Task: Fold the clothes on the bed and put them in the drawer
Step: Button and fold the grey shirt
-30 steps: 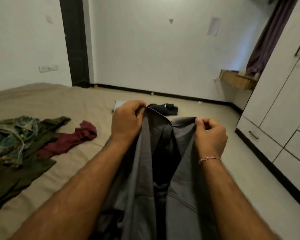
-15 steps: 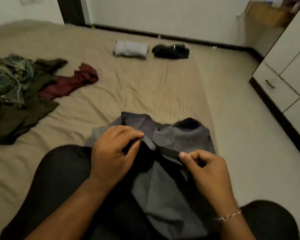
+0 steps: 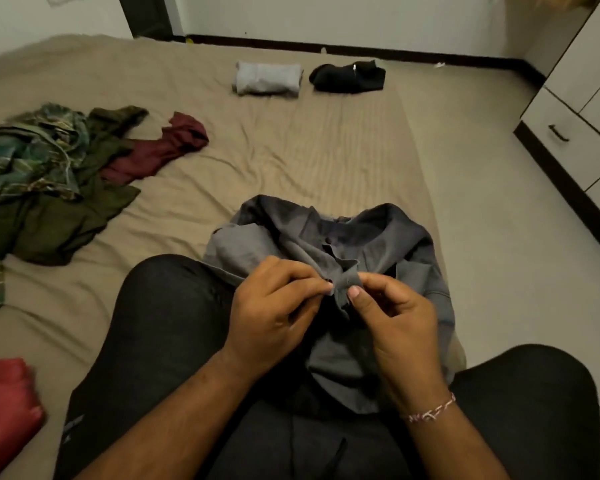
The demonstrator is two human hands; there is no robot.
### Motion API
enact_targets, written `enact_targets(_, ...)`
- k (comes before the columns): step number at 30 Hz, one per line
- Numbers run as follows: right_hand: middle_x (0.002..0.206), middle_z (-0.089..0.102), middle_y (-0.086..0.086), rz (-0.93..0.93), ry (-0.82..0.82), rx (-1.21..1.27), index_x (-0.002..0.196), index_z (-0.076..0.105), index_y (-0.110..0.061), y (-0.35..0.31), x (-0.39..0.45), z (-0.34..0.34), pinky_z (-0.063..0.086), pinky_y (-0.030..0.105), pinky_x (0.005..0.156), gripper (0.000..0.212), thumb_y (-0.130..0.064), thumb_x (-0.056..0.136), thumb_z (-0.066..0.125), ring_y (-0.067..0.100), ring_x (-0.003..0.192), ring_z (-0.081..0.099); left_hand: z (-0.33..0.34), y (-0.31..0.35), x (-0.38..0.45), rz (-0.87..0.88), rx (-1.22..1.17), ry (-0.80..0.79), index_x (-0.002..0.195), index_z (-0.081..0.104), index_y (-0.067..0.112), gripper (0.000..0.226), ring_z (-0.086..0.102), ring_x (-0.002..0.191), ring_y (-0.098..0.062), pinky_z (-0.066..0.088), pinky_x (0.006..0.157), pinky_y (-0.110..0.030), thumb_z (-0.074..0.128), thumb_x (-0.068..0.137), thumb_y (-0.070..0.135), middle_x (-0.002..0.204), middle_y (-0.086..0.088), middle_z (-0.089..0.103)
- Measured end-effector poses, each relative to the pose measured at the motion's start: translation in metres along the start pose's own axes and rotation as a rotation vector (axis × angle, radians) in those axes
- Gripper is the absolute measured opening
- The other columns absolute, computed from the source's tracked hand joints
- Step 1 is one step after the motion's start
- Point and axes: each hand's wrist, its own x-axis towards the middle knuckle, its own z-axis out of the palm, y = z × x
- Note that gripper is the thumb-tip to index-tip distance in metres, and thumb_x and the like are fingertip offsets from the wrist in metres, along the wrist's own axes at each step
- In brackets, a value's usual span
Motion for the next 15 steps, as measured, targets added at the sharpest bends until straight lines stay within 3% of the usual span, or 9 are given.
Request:
enact_targets(4, 0.088, 0.077, -0.006, -0.04, 0.011, 0.008, 0.093, 0.073, -0.017, 0.0029, -0.0031, 0.0043, 0.059, 0.019, 0.073, 0.02, 0.002, 0.087, 0.076, 0.007, 0.08, 0.073, 0.0064, 0.0025, -0.0017, 0.008, -0.01, -0.029, 0.096, 0.08, 0.004, 0.007, 0.066, 0.085, -0.021, 0.05, 0.08, -0.027, 0.077, 0.093, 0.009, 0.097, -0.006, 0.074)
enact_targets(10, 0.096, 0.078, -0.003, -0.079, 0.015, 0.033, 0.097, 0.075, -0.017, 0.0008, -0.0078, 0.0038, 0.059, 0.021, 0.079, 0.012, -0.009, 0.088, 0.074, 0.011, 0.091, 0.074, 0.0055, 0.0008, -0.0035, 0.022, -0.002, -0.043, 0.093, 0.08, 0.003, 0.006, 0.066, 0.084, -0.02, 0.052, 0.075, -0.032, 0.08, 0.091, 0.008, 0.096, -0.008, 0.074)
enact_targets(15, 0.097, 0.076, -0.001, -0.09, 0.02, 0.052, 0.102, 0.072, -0.014, 0.0032, -0.0078, 0.0048, 0.058, 0.019, 0.078, 0.021, 0.0, 0.087, 0.075, 0.008, 0.088, 0.073, 0.0071, 0.0021, -0.005, 0.034, -0.007, -0.042, 0.092, 0.081, 0.004, 0.004, 0.066, 0.086, -0.02, 0.051, 0.075, -0.034, 0.08, 0.09, 0.008, 0.098, -0.007, 0.074)
